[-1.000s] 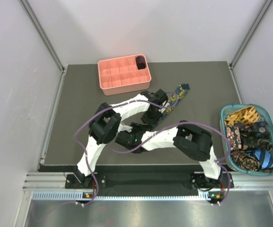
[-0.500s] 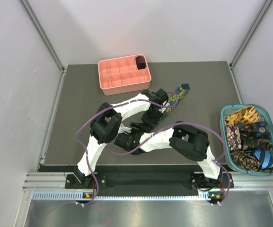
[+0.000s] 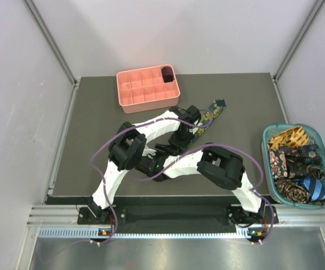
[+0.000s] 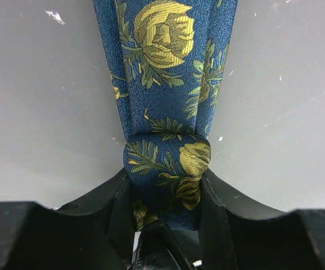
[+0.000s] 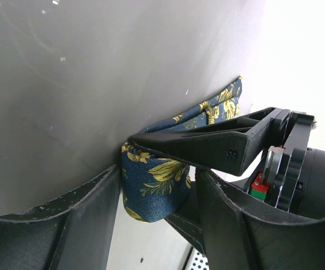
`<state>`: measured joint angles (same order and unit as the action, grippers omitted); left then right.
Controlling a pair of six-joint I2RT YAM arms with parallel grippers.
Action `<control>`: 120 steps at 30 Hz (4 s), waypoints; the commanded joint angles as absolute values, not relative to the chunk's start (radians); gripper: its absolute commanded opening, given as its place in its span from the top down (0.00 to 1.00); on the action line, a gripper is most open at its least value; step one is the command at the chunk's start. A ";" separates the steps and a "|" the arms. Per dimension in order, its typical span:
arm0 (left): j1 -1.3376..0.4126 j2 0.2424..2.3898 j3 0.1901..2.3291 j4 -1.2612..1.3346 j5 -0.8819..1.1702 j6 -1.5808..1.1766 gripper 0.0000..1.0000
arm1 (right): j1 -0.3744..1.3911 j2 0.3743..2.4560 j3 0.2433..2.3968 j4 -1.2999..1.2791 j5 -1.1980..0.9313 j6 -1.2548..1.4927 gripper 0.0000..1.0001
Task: Roll the ties
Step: Roll the tie
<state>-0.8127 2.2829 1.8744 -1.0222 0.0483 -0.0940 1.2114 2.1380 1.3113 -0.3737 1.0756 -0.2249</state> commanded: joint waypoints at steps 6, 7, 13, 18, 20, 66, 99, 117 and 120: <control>-0.831 2.390 1.830 -1.226 0.121 -0.089 0.83 | 1.164 2.184 1.302 -0.439 1.006 -0.147 0.51; -0.831 2.391 1.833 -1.229 0.121 -0.090 0.83 | 1.161 2.183 1.301 -0.440 1.003 -0.143 0.53; -0.833 2.388 1.870 -1.224 0.110 -0.091 0.76 | 1.161 2.161 1.293 -0.440 0.982 -0.124 0.64; -0.833 2.368 1.911 -1.218 0.103 -0.078 0.69 | 1.164 2.157 1.308 -0.452 0.962 -0.107 0.66; -0.833 2.361 1.934 -1.216 0.104 -0.068 0.66 | 1.167 2.157 1.319 -0.471 0.962 -0.101 0.66; -0.450 1.513 1.278 -0.327 0.123 -0.436 0.07 | 1.011 1.855 1.160 -0.315 0.419 -0.048 0.71; -0.606 1.488 0.959 -0.055 0.126 -0.257 0.02 | 0.480 1.802 0.897 -0.022 -0.685 0.161 0.75; -0.755 1.776 1.156 -0.060 0.035 -0.049 0.01 | 0.295 1.930 0.873 0.104 -0.858 0.310 0.81; -0.759 1.815 1.190 -0.058 0.049 -0.031 0.01 | 0.276 1.936 0.871 0.106 -0.835 0.313 0.81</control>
